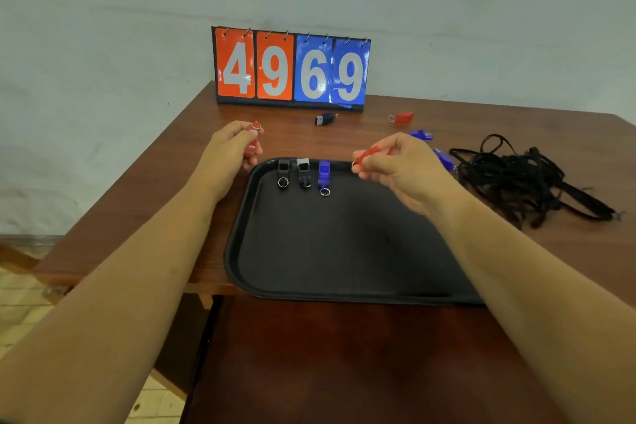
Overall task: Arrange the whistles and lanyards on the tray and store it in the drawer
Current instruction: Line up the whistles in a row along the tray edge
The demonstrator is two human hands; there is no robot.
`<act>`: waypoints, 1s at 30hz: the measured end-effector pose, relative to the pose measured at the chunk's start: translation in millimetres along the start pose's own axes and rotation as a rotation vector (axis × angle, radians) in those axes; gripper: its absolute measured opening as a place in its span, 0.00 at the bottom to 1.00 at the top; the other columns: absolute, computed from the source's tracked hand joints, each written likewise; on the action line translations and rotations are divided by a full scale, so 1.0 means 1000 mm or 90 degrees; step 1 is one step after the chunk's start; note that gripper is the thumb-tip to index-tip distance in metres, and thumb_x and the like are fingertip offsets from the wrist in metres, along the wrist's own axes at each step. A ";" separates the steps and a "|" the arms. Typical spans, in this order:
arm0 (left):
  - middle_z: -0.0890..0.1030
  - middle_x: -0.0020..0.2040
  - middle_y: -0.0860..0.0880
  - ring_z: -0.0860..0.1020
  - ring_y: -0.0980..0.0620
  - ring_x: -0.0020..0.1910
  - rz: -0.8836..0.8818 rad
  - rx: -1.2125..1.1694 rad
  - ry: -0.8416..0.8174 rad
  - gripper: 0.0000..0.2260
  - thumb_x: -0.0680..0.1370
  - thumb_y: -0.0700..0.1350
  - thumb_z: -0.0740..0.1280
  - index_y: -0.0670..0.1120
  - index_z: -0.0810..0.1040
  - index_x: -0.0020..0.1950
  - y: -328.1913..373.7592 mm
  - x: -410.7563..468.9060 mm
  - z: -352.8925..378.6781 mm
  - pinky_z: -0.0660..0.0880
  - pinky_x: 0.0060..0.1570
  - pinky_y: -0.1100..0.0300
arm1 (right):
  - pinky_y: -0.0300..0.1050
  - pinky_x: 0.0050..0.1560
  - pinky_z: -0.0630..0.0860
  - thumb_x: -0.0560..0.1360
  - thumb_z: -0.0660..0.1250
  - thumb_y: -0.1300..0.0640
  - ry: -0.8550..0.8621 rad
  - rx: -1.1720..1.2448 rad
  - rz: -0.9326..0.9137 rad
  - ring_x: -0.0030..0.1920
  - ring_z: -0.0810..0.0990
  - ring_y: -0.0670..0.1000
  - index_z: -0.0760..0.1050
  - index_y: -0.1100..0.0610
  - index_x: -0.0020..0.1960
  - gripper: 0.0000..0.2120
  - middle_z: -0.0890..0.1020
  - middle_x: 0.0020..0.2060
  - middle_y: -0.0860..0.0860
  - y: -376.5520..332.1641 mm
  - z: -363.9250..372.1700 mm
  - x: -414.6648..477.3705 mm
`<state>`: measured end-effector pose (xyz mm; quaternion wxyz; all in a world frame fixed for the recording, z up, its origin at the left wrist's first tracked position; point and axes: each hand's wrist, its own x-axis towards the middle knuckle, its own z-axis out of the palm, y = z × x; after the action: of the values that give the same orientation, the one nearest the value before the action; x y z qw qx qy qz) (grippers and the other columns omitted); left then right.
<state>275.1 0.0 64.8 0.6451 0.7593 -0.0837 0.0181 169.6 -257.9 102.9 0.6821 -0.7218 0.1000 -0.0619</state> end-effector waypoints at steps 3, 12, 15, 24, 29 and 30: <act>0.79 0.39 0.49 0.75 0.53 0.35 0.001 0.000 -0.005 0.09 0.82 0.45 0.59 0.49 0.80 0.53 0.001 0.000 0.000 0.71 0.35 0.60 | 0.44 0.44 0.80 0.74 0.73 0.65 0.011 -0.140 -0.037 0.39 0.82 0.49 0.78 0.59 0.53 0.09 0.86 0.45 0.57 0.000 0.005 -0.005; 0.78 0.39 0.49 0.74 0.53 0.35 -0.003 0.010 -0.014 0.10 0.83 0.45 0.59 0.47 0.79 0.55 0.004 0.000 0.005 0.71 0.36 0.61 | 0.41 0.35 0.69 0.76 0.72 0.50 0.005 -0.600 0.023 0.37 0.76 0.49 0.79 0.59 0.48 0.12 0.77 0.36 0.51 0.015 0.031 0.009; 0.79 0.40 0.49 0.75 0.53 0.35 -0.002 0.019 -0.017 0.10 0.83 0.45 0.58 0.47 0.79 0.56 0.004 0.001 0.005 0.72 0.37 0.61 | 0.46 0.39 0.72 0.75 0.72 0.47 0.040 -0.616 0.025 0.40 0.79 0.52 0.78 0.59 0.48 0.14 0.80 0.39 0.53 0.021 0.035 0.013; 0.80 0.40 0.50 0.76 0.55 0.36 0.001 0.020 -0.024 0.10 0.83 0.46 0.59 0.48 0.79 0.56 0.006 0.000 0.006 0.73 0.39 0.61 | 0.45 0.35 0.71 0.76 0.67 0.52 0.059 -0.617 0.041 0.37 0.78 0.52 0.73 0.56 0.41 0.09 0.79 0.37 0.53 0.020 0.040 0.017; 0.83 0.45 0.49 0.76 0.55 0.39 0.020 0.021 -0.023 0.06 0.82 0.47 0.62 0.49 0.75 0.57 0.008 -0.004 0.007 0.74 0.41 0.61 | 0.43 0.31 0.67 0.79 0.66 0.49 0.075 -0.630 0.028 0.33 0.75 0.49 0.71 0.54 0.39 0.13 0.77 0.34 0.52 0.021 0.044 0.019; 0.83 0.46 0.50 0.76 0.56 0.39 0.028 0.037 -0.017 0.07 0.82 0.48 0.63 0.48 0.75 0.58 0.008 -0.005 0.007 0.74 0.42 0.62 | 0.42 0.30 0.66 0.79 0.66 0.47 0.080 -0.627 0.028 0.32 0.75 0.49 0.72 0.55 0.39 0.14 0.77 0.33 0.51 0.021 0.043 0.019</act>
<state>268.6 -7.9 70.7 0.6213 0.7756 -0.1085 0.0241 196.2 -221.3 78.1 0.2539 -0.9509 0.1735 -0.0361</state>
